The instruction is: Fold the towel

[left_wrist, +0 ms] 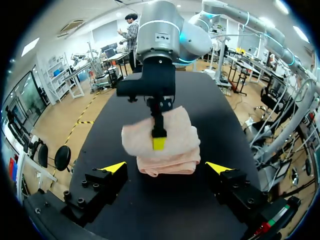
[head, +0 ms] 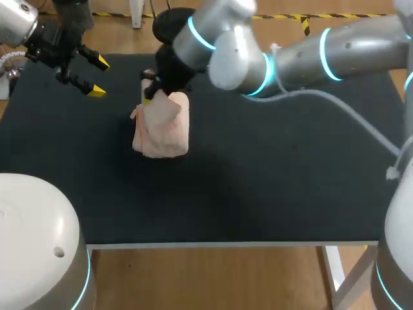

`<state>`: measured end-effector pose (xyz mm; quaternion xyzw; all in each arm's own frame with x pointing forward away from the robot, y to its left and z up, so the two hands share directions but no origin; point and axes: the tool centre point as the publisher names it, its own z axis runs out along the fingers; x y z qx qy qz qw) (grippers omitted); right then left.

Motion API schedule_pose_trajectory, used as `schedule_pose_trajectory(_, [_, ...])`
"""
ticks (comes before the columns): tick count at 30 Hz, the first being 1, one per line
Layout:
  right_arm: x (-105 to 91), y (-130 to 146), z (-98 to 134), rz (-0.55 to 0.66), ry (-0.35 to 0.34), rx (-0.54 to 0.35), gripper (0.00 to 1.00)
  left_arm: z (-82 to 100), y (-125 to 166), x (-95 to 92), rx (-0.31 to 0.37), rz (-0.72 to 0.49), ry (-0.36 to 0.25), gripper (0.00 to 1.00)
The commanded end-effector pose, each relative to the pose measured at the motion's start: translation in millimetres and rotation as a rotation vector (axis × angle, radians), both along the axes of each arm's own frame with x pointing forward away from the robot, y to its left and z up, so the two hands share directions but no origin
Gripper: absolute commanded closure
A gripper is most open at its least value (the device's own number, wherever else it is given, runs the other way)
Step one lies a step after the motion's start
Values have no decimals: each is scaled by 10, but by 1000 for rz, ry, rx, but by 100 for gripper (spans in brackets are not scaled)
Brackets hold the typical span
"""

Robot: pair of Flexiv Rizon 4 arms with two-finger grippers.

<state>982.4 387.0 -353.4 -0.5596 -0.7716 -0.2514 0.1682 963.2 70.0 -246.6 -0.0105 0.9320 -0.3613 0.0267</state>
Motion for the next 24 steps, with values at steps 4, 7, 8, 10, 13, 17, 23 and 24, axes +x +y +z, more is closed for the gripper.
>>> schedule_pose_trajectory(4, [-184, 28, 365, -22, -146, -211, 0, -10, 2, -5, -1, 0, -3, 0])
schedule_pose_trajectory(7, [-292, -40, 524, -32, -197, -242, 0, -10, 2, -5, -1, 0, -3, 0])
schedule_pose_trajectory(8, [-316, -78, 559, -48, -205, -245, 0, -10, 2, -5, -1, 0, -3, 0])
schedule_pose_trajectory(10, [-356, -175, 599, -68, -231, -259, 0, -10, 2, -5, -1, 0, -3, 0])
schedule_pose_trajectory(13, [-387, -332, 598, -115, -224, -242, 0, -10, 2, -5, -1, 0, -3, 0])
schedule_pose_trajectory(17, [-421, -535, 608, -159, -313, -110, 0, -10, 2, -5, -1, 0, -3, 0])
schedule_pose_trajectory(23, [-513, -856, 687, 59, -569, 148, 0, -10, 2, -5, -1, 0, -3, 0])
schedule_pose_trajectory(24, [-513, -856, 687, 59, -569, 148, 0, -10, 2, -5, -1, 0, -3, 0])
